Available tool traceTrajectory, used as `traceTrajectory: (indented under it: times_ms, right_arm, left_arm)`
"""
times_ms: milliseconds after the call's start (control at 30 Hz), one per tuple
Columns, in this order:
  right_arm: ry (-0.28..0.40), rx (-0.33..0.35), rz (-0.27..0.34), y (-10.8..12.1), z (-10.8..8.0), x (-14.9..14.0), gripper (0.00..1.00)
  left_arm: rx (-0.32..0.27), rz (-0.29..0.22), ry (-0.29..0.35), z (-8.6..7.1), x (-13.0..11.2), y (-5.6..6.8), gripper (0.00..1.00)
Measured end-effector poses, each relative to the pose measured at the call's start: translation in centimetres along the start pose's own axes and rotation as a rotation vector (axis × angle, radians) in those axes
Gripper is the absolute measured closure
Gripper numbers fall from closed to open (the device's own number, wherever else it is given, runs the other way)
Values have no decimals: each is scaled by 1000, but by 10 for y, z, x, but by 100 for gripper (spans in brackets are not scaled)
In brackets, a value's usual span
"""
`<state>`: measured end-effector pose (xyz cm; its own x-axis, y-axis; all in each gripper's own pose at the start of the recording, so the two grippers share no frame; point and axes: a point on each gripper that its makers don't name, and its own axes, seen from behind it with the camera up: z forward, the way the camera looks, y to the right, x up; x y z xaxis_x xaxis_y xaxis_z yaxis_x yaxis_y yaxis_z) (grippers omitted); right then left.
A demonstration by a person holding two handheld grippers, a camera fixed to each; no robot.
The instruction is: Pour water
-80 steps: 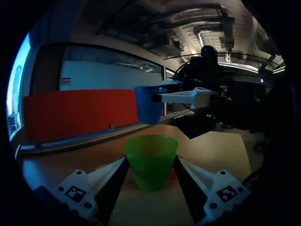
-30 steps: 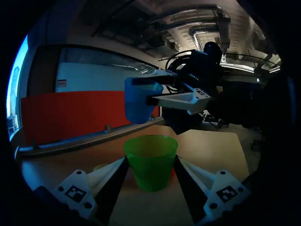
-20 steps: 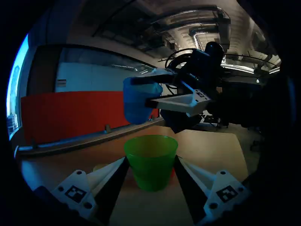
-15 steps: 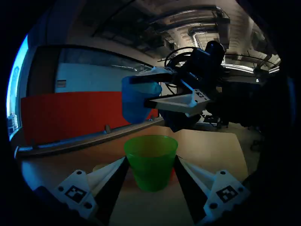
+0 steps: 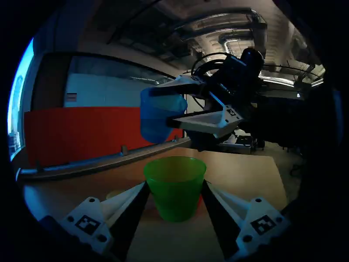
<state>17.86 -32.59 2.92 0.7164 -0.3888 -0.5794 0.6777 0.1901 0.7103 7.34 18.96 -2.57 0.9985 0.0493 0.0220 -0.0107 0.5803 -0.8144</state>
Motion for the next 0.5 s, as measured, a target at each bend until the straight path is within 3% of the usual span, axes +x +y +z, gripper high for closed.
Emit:
traceTrajectory:
  times_ms: [500]
  right_arm:
    - [-22, 11, -82, -1, 2, 0, 8]
  left_arm:
    - [0, 10, -4, 1, -2, 0, 18]
